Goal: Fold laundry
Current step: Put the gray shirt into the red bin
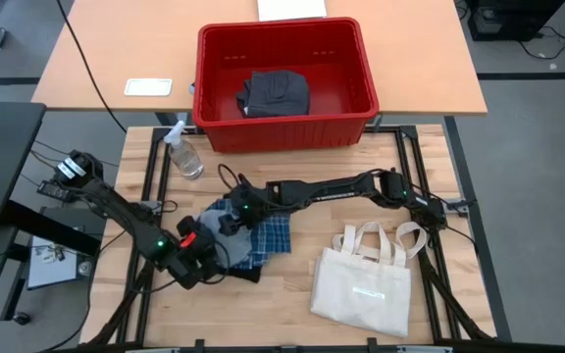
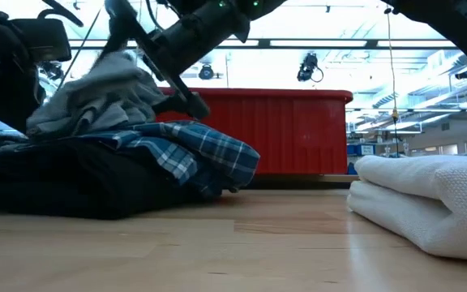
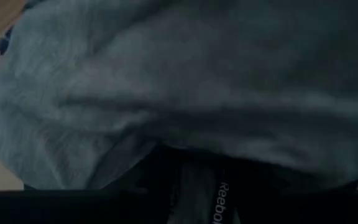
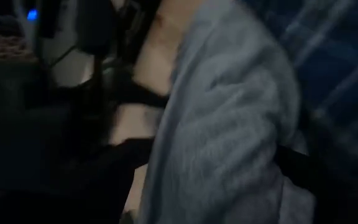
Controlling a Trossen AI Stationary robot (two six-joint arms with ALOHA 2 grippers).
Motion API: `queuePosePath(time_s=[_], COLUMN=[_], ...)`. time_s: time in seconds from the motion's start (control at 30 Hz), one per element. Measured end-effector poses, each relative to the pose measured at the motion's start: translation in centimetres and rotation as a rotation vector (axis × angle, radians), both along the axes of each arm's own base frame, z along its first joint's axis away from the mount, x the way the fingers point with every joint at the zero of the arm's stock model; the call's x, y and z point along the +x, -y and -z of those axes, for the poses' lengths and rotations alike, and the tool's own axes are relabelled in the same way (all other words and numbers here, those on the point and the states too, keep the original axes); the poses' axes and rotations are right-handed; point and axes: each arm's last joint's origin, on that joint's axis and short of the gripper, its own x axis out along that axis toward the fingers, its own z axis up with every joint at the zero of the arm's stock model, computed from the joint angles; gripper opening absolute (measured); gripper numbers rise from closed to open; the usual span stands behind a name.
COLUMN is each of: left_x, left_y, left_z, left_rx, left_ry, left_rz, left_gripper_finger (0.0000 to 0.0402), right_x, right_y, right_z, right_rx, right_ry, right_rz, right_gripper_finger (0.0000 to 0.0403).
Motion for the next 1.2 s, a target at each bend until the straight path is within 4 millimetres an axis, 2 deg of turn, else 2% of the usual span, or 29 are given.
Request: queuePosePath(time_s=[0.2, 0.4, 0.63, 0.9, 1.03, 1.2], left_x=[0.4, 0.5, 0.5, 0.5, 0.5, 0.4], left_y=[-0.4, -0.5, -0.5, -0.5, -0.5, -0.5], left_z=[0.0, -0.1, -0.1, -0.1, -0.1, -0.2], left_rx=[-0.001, 0.006, -0.001, 0.009, 0.019, -0.001], left_ry=[0.011, 0.02, 0.022, 0.024, 0.029, 0.027], left_rz=[-0.028, -0.037, -0.041, -0.038, -0.037, -0.037], left_gripper_finger=[0.0144, 0.0144, 0.0144, 0.0144, 0.0144, 0.0144], right_x=[0.2, 0.1, -0.5, -0.1, -0.2, -0.1], right_y=[-0.8, 0.2, 0.1, -0.2, -0.2, 0.0], right_z=[-0.3, 1.9, 1.9, 1.6, 1.7, 1.8], right_rx=[0.037, 0.037, 0.018, 0.052, 0.049, 0.056], right_ry=[0.035, -0.074, -0.127, -0.062, -0.075, -0.072], right_rz=[-0.02, -0.036, -0.059, -0.123, -0.12, -0.14], right_gripper_finger=[0.0345, 0.0345, 0.0345, 0.0338, 0.0281, 0.0144])
